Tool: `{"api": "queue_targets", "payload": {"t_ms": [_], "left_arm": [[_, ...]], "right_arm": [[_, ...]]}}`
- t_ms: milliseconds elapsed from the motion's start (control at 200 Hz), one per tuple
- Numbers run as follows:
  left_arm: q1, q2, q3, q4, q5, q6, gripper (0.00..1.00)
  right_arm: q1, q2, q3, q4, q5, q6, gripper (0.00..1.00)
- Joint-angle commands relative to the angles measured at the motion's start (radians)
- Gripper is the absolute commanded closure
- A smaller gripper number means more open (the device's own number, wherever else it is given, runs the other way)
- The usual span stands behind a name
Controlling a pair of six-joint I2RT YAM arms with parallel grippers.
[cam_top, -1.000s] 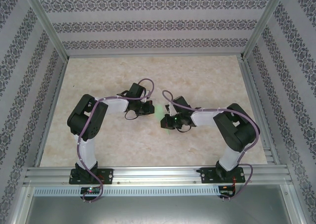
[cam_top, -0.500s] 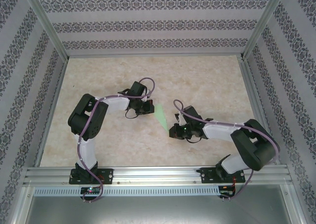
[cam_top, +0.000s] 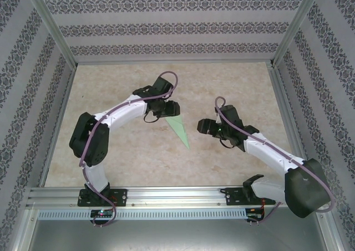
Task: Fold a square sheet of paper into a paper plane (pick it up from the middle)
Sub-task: Fold the wing for the fifth time at the center of the table, then move the paper plane to the center of the table.
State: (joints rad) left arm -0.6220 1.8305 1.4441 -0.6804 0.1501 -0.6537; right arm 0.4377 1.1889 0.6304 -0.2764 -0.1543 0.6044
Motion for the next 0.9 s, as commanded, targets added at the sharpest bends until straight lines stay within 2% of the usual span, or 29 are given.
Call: {"api": "queue_targets", "payload": {"t_ms": [0, 160, 495, 759, 894], "left_arm": [[-0.071, 0.018, 0.064, -0.208, -0.186, -0.082, 0.43], [-0.155, 0.121, 0.171, -0.308, -0.291, -0.16, 0.4], [-0.197, 0.383, 0.437, -0.482, -0.289, -0.196, 0.4], [-0.198, 0.436, 0.481, -0.549, -0.311, -0.245, 0.41], [-0.199, 0.447, 0.488, -0.543, -0.299, -0.245, 0.36]], "right_arm": [[-0.046, -0.015, -0.024, 0.04, 0.058, 0.017, 0.18], [-0.103, 0.016, -0.049, 0.07, -0.019, 0.01, 0.11], [-0.124, 0.049, -0.077, 0.08, -0.028, -0.036, 0.07], [-0.147, 0.077, -0.078, 0.085, -0.06, -0.061, 0.07], [-0.152, 0.081, -0.08, 0.093, -0.07, -0.064, 0.07]]}}
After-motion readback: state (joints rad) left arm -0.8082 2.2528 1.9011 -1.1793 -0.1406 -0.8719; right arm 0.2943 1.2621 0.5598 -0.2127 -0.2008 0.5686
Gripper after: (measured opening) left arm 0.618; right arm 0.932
